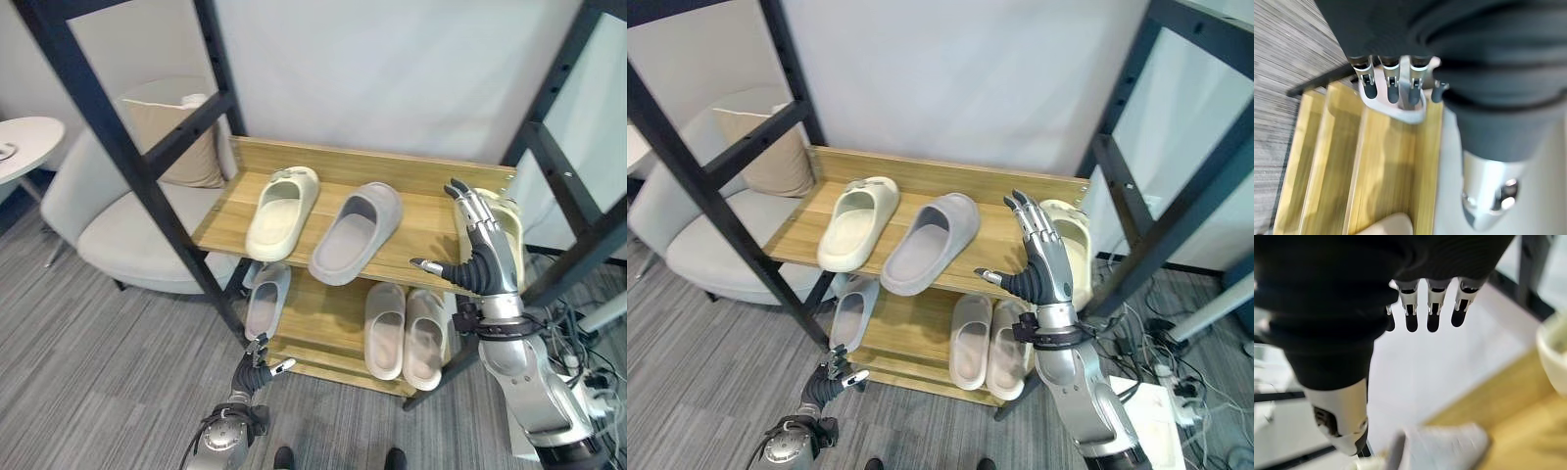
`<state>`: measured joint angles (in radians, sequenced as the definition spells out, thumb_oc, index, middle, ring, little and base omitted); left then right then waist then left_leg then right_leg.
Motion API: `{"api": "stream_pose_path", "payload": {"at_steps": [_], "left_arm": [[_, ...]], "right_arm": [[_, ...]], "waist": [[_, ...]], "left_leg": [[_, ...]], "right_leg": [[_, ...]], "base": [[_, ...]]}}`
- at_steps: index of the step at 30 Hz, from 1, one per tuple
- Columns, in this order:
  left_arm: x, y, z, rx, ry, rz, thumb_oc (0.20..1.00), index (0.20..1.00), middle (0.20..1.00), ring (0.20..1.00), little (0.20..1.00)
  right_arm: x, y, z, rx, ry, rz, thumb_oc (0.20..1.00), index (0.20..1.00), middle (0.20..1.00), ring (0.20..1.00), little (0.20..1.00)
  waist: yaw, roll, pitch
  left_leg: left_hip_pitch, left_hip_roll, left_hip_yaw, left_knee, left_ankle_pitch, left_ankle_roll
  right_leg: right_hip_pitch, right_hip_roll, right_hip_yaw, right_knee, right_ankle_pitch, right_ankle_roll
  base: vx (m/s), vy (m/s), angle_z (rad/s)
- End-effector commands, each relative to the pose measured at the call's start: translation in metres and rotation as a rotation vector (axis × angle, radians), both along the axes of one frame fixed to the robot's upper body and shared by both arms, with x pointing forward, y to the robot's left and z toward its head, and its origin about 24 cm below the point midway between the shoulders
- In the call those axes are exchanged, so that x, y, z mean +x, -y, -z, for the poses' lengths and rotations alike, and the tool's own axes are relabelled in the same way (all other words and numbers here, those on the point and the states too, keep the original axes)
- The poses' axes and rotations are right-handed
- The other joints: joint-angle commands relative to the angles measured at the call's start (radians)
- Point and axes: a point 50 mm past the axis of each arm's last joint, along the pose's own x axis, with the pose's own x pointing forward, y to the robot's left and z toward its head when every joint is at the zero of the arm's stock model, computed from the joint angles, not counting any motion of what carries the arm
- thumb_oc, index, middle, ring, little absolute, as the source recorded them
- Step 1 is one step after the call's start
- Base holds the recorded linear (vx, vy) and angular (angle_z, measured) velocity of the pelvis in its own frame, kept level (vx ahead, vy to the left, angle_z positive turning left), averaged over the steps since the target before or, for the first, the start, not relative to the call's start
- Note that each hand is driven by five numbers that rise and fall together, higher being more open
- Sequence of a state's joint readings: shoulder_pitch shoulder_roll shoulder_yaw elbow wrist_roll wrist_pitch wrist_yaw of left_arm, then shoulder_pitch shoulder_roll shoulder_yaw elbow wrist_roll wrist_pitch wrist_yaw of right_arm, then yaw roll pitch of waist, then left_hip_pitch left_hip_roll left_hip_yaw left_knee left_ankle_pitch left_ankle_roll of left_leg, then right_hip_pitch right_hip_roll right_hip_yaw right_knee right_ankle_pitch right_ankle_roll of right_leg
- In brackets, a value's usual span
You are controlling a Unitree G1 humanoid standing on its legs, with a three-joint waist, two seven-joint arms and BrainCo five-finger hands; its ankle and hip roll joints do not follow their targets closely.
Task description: Arrange the slippers neatly on the shoe rack.
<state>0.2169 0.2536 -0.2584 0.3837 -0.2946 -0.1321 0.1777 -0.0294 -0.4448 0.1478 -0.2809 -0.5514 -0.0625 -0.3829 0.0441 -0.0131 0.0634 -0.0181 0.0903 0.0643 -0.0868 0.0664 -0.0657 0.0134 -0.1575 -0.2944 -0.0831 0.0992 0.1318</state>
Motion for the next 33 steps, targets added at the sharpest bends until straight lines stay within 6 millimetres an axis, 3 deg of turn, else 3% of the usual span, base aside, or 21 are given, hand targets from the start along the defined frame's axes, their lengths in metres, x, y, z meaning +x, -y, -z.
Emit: {"api": "stream_pose_path", "payload": {"at_steps": [1,7,10,20,29,31,32,33], "left_arm": [[0.023,-0.011,-0.022,0.027,0.137,-0.01,1.0,1.0,1.0,1.0,1.0],[0.023,-0.013,-0.022,0.025,0.136,-0.005,1.0,1.0,1.0,1.0,1.0],[0.023,-0.014,-0.021,0.031,0.133,-0.008,1.0,1.0,1.0,1.0,1.0],[0.019,-0.012,-0.019,0.018,0.124,0.006,1.0,1.0,1.0,1.0,1.0],[0.02,-0.016,-0.019,0.025,0.126,0.035,1.0,1.0,1.0,1.0,1.0],[0.021,-0.018,-0.02,0.03,0.123,0.043,1.0,1.0,1.0,1.0,1.0],[0.02,-0.019,-0.02,0.029,0.123,0.042,1.0,1.0,1.0,1.0,1.0],[0.02,-0.018,-0.019,0.027,0.121,0.043,1.0,1.0,1.0,1.0,1.0]], "right_arm": [[0.002,-0.003,-0.038,-0.003,0.21,0.0,1.0,1.0,1.0,1.0,1.0],[0.024,-0.004,-0.045,-0.001,0.227,0.043,1.0,1.0,1.0,1.0,1.0],[0.026,-0.003,-0.048,0.011,0.248,0.061,1.0,1.0,1.0,1.0,1.0],[0.035,0.011,-0.028,-0.089,0.14,0.136,1.0,1.0,1.0,1.0,1.0],[0.071,0.038,-0.016,-0.188,0.03,0.297,1.0,1.0,1.0,1.0,1.0],[0.079,0.051,-0.019,-0.196,0.021,0.352,0.58,0.58,0.58,0.58,0.58],[0.08,0.055,-0.021,-0.196,0.021,0.368,0.489,0.489,0.489,0.489,0.489],[0.08,0.058,-0.021,-0.197,0.018,0.38,0.304,0.304,0.304,0.304,0.304]], "waist": [[0.032,-0.018,0.026],[0.082,-0.034,0.033],[0.094,-0.038,0.033],[0.113,-0.043,0.034],[0.153,-0.053,0.041],[0.164,-0.055,0.043],[0.165,-0.055,0.043],[0.166,-0.055,0.043]], "left_leg": [[0.028,-0.013,0.005,0.0,-0.072,0.016],[0.024,-0.027,-0.016,0.0,-0.077,0.021],[0.025,-0.032,-0.021,0.0,-0.078,0.022],[0.029,-0.04,-0.032,0.0,-0.084,0.025],[0.021,-0.047,-0.054,0.0,-0.083,0.023],[0.017,-0.049,-0.061,0.0,-0.082,0.023],[0.017,-0.049,-0.062,0.0,-0.082,0.023],[0.018,-0.05,-0.064,0.0,-0.083,0.023]], "right_leg": [[0.091,-0.031,0.02,0.024,-0.106,0.046],[0.098,-0.041,-0.003,0.021,-0.1,0.051],[0.102,-0.044,-0.006,0.018,-0.099,0.051],[0.114,-0.047,-0.021,0.018,-0.104,0.051],[0.116,-0.049,-0.039,0.014,-0.101,0.052],[0.12,-0.047,-0.046,0.014,-0.103,0.051],[0.121,-0.047,-0.048,0.013,-0.103,0.051],[0.122,-0.046,-0.048,0.013,-0.103,0.051]], "base": [[0.03,0.038,0.12],[0.02,0.027,0.15],[0.01,0.017,0.06],[0.0,0.002,0.02],[0.01,0.005,0.07],[0.0,0.001,0.14],[0.01,-0.005,0.14],[0.01,-0.005,0.11]]}}
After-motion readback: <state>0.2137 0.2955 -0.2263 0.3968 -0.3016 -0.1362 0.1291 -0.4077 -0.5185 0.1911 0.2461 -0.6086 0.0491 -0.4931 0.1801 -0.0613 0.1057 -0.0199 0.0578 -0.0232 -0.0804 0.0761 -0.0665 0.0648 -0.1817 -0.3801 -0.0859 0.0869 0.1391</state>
